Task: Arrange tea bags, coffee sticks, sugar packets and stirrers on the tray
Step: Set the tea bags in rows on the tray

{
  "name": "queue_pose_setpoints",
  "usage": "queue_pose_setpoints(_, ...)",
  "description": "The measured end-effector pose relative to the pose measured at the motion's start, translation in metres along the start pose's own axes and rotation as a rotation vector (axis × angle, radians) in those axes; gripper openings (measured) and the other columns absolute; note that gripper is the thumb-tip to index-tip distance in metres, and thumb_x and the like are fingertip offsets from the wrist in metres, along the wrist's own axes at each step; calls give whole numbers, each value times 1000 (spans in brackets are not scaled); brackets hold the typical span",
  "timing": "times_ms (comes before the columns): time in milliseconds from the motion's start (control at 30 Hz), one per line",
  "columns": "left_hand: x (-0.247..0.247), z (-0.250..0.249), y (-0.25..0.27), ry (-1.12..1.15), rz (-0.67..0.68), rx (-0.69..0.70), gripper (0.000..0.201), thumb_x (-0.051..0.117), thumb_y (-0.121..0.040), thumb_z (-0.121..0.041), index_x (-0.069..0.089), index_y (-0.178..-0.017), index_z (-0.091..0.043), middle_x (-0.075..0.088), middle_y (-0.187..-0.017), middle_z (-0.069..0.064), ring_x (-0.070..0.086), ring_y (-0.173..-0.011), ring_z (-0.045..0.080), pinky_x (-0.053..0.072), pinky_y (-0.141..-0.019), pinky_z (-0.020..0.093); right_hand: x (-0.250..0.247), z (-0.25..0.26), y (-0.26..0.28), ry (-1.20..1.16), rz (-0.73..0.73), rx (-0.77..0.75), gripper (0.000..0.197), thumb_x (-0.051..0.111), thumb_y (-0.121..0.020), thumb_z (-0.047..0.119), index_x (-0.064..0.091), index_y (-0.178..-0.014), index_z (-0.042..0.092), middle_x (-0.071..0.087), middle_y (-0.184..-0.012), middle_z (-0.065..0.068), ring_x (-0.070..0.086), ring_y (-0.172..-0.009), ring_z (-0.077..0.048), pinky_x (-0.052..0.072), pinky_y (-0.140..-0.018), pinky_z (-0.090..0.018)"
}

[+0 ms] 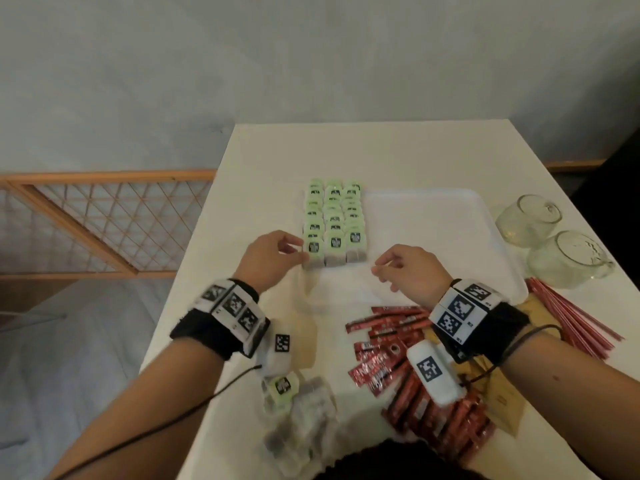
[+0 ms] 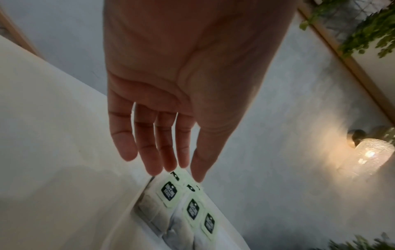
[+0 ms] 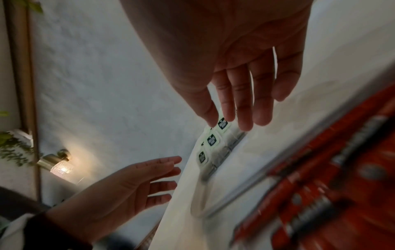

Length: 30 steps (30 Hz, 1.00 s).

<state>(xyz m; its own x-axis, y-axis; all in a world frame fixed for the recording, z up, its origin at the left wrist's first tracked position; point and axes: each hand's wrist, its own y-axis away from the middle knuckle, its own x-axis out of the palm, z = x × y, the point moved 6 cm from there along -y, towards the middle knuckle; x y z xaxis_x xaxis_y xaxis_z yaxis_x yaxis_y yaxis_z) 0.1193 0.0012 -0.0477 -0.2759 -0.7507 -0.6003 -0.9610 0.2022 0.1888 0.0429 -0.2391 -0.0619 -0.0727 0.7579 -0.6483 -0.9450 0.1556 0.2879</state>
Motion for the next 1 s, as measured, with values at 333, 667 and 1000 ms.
queue_pose_setpoints(333, 28, 2, 108, -464, 579, 79, 44, 78, -81, -30, 60, -121, -30, 61, -112, -11, 60, -89, 7, 47, -77, 21, 21, 7, 60, 122, 73, -145, 12, 62, -89, 38, 67, -91, 27, 66, -86, 10, 60, -75, -6, 44, -73, -28)
queue_pose_setpoints(667, 61, 30, 152, -1038, 524, 236, 96, 86, -65, -29, 27, -140, -39, 25, -137, 0, 30, -126, 25, 33, -107, 40, 11, -2, 88, 125, 29, -156, 11, 63, -88, 37, 68, -90, 28, 69, -88, 8, 62, -80, -10, 48, -81, -30)
queue_pose_setpoints(1000, 69, 3, 141, -864, 491, 253, 78, 78, -73, -28, 37, -138, -35, 34, -137, -1, 36, -122, 21, 38, -100, 37, 1, -8, 89, 110, -12, -161, 13, 61, -89, 37, 67, -90, 26, 72, -84, 8, 61, -73, -5, 50, -80, -31)
